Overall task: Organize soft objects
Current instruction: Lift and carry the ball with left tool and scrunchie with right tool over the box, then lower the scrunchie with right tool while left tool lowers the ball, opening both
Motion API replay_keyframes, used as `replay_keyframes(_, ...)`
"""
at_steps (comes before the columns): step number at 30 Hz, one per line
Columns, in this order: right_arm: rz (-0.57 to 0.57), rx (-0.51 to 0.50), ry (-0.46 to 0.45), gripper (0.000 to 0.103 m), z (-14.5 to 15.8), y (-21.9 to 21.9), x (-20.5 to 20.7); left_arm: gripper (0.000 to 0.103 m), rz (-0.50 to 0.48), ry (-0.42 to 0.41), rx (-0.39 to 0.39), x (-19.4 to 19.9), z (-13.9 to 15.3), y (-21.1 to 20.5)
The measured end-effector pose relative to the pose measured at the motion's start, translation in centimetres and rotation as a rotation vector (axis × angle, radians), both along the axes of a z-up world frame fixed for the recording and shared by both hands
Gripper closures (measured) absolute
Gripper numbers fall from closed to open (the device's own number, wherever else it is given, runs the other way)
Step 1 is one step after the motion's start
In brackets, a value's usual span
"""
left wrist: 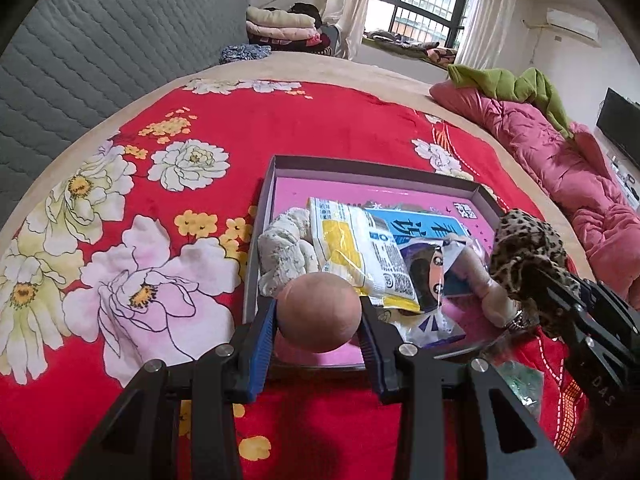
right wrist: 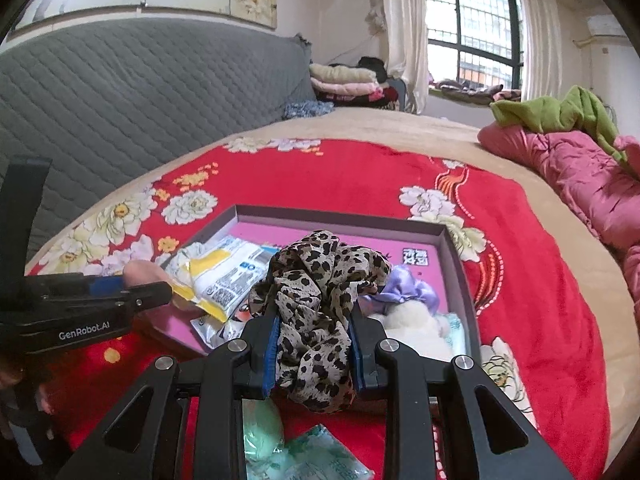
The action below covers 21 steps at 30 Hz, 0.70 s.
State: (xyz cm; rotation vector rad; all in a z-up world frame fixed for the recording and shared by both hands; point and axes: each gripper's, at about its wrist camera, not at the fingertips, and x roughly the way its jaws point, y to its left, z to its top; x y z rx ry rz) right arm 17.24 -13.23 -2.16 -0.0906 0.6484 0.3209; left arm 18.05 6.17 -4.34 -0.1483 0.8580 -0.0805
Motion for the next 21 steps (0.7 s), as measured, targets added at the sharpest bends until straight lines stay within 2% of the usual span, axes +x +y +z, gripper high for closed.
replay_keyframes(10,0.0,-0.033,0.075,0.068,-2.2,0.8,1.4,0.063,-0.013,0.034,-0.004,0.3,-1.0,0.0)
replay_keyframes(12,0.005,-0.036,0.072,0.064,-2.2,1.0,1.3,0.063,-0.01,0.037,-0.007,0.3,-1.1,0.1)
replay_keyframes(15,0.014,-0.037,0.067,0.05,-2.1,1.3,1.1,0.063,-0.01,0.036,-0.007,0.4,-1.1,0.1)
replay_keyframes(18,0.018,-0.047,0.041,0.042,-1.6,1.4,0.6,0.063,-0.008,0.037,-0.007,0.4,-1.1,0.1)
replay_keyframes(21,0.017,-0.045,0.014,0.038,-1.0,1.3,0.3,0.063,-0.004,0.033,-0.008,0.3,-0.9,0.2)
